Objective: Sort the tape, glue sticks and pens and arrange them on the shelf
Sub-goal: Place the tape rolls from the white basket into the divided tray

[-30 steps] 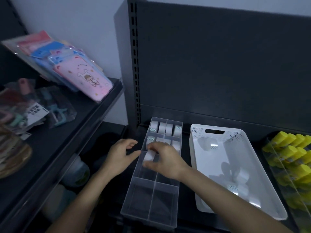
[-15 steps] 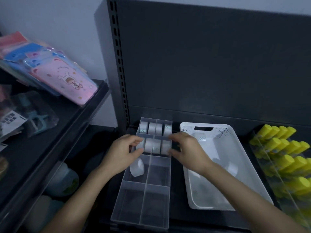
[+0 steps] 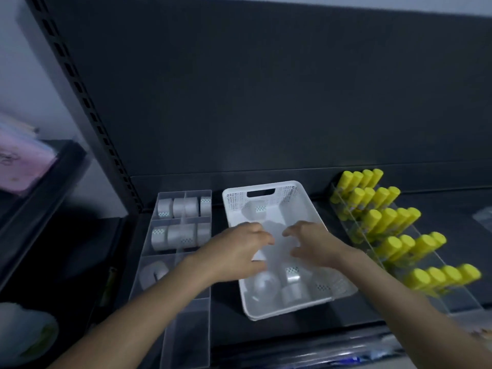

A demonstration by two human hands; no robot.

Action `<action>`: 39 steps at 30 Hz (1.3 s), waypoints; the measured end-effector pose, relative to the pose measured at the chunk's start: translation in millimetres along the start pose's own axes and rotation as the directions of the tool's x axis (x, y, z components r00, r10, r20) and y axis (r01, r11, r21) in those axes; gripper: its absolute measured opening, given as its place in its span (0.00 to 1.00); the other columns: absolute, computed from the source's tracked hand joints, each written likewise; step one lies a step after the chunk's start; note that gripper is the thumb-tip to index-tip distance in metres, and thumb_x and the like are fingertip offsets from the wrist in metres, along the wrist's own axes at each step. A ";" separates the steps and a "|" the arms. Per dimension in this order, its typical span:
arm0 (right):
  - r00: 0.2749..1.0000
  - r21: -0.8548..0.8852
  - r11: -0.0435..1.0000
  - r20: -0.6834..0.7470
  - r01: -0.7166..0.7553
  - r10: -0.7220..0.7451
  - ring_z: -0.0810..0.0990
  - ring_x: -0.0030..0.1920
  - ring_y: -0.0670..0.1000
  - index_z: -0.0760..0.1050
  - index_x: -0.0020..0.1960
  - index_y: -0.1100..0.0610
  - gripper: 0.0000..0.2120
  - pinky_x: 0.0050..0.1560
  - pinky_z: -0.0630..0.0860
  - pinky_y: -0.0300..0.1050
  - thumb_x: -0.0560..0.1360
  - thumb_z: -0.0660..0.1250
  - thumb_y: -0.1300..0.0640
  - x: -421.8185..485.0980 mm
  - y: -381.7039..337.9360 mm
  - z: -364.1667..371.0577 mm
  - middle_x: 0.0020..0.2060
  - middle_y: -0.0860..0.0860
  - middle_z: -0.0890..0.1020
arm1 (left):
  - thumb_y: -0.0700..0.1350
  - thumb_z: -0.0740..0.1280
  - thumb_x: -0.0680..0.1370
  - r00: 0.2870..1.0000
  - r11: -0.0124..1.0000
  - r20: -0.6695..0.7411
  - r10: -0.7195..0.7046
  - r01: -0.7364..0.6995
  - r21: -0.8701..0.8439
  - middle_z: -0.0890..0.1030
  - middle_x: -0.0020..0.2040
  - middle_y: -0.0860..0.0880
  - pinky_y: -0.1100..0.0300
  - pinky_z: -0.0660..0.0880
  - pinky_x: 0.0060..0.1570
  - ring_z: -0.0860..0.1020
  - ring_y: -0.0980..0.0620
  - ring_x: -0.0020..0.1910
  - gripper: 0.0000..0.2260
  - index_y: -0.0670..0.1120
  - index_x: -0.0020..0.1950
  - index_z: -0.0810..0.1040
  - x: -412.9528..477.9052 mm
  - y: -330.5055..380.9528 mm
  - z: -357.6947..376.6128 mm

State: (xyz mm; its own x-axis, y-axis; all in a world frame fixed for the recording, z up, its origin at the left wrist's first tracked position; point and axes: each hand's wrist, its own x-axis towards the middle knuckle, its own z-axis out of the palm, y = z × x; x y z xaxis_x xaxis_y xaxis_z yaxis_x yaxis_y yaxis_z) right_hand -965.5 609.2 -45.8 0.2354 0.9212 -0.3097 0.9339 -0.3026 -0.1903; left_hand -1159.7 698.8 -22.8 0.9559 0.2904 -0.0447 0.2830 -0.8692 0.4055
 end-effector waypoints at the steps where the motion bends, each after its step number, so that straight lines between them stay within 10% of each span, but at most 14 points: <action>1: 1.000 0.000 1.000 0.000 0.005 -0.005 0.72 0.64 0.54 0.69 0.69 0.54 0.24 0.64 0.67 0.43 0.73 0.66 0.56 0.5 0.5 1.1 0.64 0.55 0.74 | 0.51 0.68 0.75 0.996 0.999 0.088 0.006 -0.009 0.040 0.73 0.62 0.51 0.55 0.71 0.60 0.71 0.53 0.61 0.22 0.50 0.68 0.72 6.4 5.9 3.2; 9: 0.998 -0.138 0.990 0.057 0.006 0.002 0.75 0.57 0.59 0.71 0.59 0.60 0.13 0.54 0.74 0.49 0.76 0.63 0.58 -1.0 -0.3 1.2 0.56 0.59 0.75 | 0.52 0.74 0.70 0.893 0.954 0.440 -0.100 -0.040 0.297 0.75 0.55 0.49 0.50 0.77 0.43 0.76 0.45 0.50 0.24 0.49 0.64 0.73 26.5 24.1 29.3; 16: 0.995 -0.119 0.993 0.101 0.016 -0.004 0.76 0.57 0.58 0.73 0.59 0.61 0.15 0.55 0.76 0.49 0.73 0.66 0.58 12.2 -8.0 -7.6 0.57 0.57 0.75 | 0.45 0.68 0.69 0.980 0.993 0.179 -0.091 0.074 0.097 0.73 0.45 0.51 0.50 0.77 0.43 0.76 0.48 0.44 0.08 0.48 0.46 0.72 25.1 5.0 19.2; 20: 0.998 0.156 0.986 -0.018 -0.051 0.054 0.74 0.61 0.56 0.70 0.67 0.57 0.20 0.58 0.71 0.45 0.77 0.62 0.51 24.0 -8.7 -13.5 0.60 0.56 0.76 | 0.49 0.71 0.68 0.974 0.975 -0.150 -0.167 0.141 -0.170 0.75 0.52 0.52 0.59 0.75 0.51 0.75 0.55 0.49 0.17 0.48 0.55 0.76 19.6 -12.3 0.9; 26: 0.938 0.550 0.829 -0.226 -0.099 0.262 0.68 0.36 0.54 0.61 0.30 0.52 0.19 0.30 0.60 0.44 0.80 0.53 0.54 45.5 -13.9 -13.5 0.27 0.48 0.68 | 0.47 0.74 0.68 0.895 0.925 -0.336 -0.293 0.176 -0.336 0.74 0.51 0.57 0.63 0.76 0.51 0.76 0.60 0.49 0.19 0.52 0.58 0.76 5.5 -25.4 -5.7; 34: 0.901 0.908 0.409 -0.098 -0.092 0.422 0.76 0.34 0.50 0.78 0.47 0.55 0.06 0.42 0.80 0.53 0.73 0.70 0.54 68.1 -18.7 -2.7 0.38 0.53 0.79 | 0.51 0.71 0.69 0.862 0.878 -0.368 -0.348 0.163 -0.449 0.73 0.54 0.60 0.71 0.75 0.51 0.77 0.64 0.50 0.24 0.61 0.64 0.73 -8.2 -32.6 -1.8; 39: 0.936 0.855 0.516 -0.129 -0.063 0.327 0.79 0.43 0.50 0.77 0.55 0.56 0.18 0.36 0.74 0.38 0.66 0.76 0.61 71.7 -18.6 2.2 0.47 0.52 0.80 | 0.48 0.73 0.69 0.835 0.860 -0.395 -0.384 0.167 -0.482 0.73 0.54 0.62 0.72 0.74 0.49 0.77 0.65 0.48 0.19 0.61 0.57 0.74 -13.9 -38.1 -3.4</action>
State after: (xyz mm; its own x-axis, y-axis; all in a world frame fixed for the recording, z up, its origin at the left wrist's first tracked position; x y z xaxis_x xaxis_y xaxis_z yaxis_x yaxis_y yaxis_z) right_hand -966.6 680.3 -66.6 0.5606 0.7948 -0.2324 0.2368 -0.4228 -0.8747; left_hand -1184.1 729.2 -34.5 0.6583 0.7338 0.1675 0.3652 -0.5060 0.7814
